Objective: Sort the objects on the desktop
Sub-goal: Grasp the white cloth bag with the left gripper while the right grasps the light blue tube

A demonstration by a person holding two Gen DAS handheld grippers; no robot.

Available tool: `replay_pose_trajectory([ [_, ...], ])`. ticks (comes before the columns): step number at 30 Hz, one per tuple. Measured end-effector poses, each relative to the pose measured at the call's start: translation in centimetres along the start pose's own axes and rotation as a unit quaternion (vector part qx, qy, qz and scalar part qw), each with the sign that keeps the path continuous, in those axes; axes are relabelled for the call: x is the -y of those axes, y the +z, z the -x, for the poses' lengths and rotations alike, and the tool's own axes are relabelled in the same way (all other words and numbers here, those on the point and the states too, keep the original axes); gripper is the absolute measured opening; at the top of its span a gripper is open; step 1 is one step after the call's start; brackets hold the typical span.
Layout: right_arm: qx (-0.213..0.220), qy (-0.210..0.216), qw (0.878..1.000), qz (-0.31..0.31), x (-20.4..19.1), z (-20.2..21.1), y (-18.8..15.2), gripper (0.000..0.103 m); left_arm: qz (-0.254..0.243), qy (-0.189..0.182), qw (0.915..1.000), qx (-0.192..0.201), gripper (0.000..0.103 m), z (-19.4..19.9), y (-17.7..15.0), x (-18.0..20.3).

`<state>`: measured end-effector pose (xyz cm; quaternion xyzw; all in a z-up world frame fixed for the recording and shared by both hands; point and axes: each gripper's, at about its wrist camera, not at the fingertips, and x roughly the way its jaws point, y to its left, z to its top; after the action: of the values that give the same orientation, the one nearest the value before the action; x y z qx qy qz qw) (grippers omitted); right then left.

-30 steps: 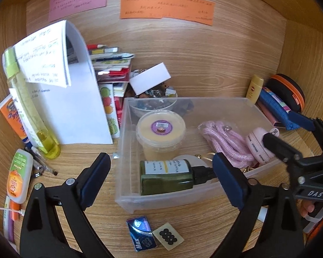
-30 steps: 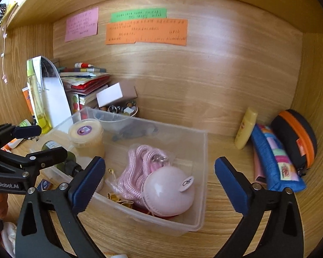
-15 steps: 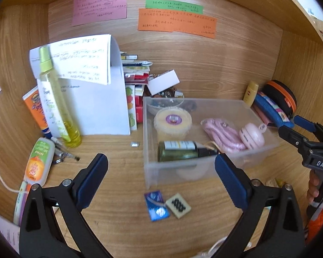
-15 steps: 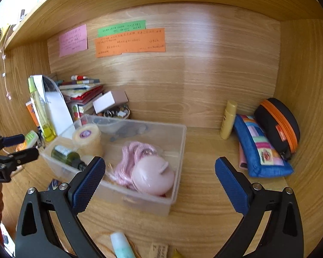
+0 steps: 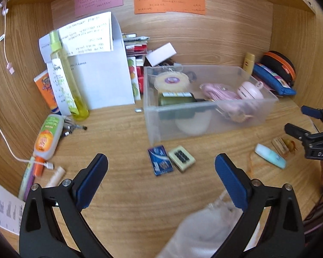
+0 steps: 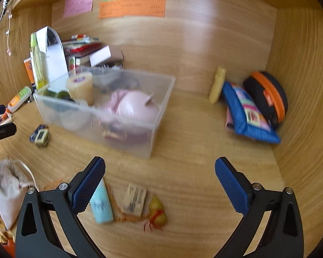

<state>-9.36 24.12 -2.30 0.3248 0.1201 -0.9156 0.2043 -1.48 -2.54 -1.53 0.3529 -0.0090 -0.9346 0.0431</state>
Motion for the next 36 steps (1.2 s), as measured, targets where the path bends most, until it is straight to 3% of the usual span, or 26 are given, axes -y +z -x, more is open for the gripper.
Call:
replay_pose_trajectory([
  [4, -0.002, 0.061, 0.998, 0.01, -1.3, 0.7, -0.7, 0.101, 0.002, -0.007, 0.9999, -0.011, 0.101, 0.3, -1.2, 0.6],
  [8, 0.0, 0.082, 0.996, 0.045, -3.4, 1.0, -1.1, 0.099, 0.005, -0.017, 0.9996, -0.024, 0.101, 0.5, -2.1, 0.8],
  [12, -0.018, 0.103, 0.992, 0.066, -4.7, 0.1, -1.3, 0.08, 0.001, -0.032, 0.9993, -0.021, 0.101, 1.5, -2.6, 1.2],
  [16, -0.046, 0.115, 0.99, 0.069, -5.2, -1.2, -1.6, 0.067, -0.002, -0.062, 0.9976, -0.03, 0.101, 1.8, -3.3, 1.7],
  [18, -0.058, 0.12, 0.989, 0.058, -4.8, -1.8, -1.6, 0.051, -0.006, -0.072, 0.9966, -0.039, 0.101, 1.6, -3.8, 2.1],
  [24, -0.073, 0.127, 0.988, 0.042, -3.9, -2.5, -1.8, 0.031, -0.009, -0.094, 0.9933, -0.067, 0.101, 0.8, -5.1, 2.6],
  [31, -0.055, 0.125, 0.989, 0.056, -4.2, -1.4, -1.5, 0.03, 0.015, -0.122, 0.9908, -0.057, 0.101, 1.7, -4.8, 1.9],
  [36, -0.067, 0.126, 0.986, 0.08, -5.2, -1.9, -1.9, 0.03, -0.003, -0.138, 0.9876, -0.075, 0.101, 1.1, -5.4, 2.7],
])
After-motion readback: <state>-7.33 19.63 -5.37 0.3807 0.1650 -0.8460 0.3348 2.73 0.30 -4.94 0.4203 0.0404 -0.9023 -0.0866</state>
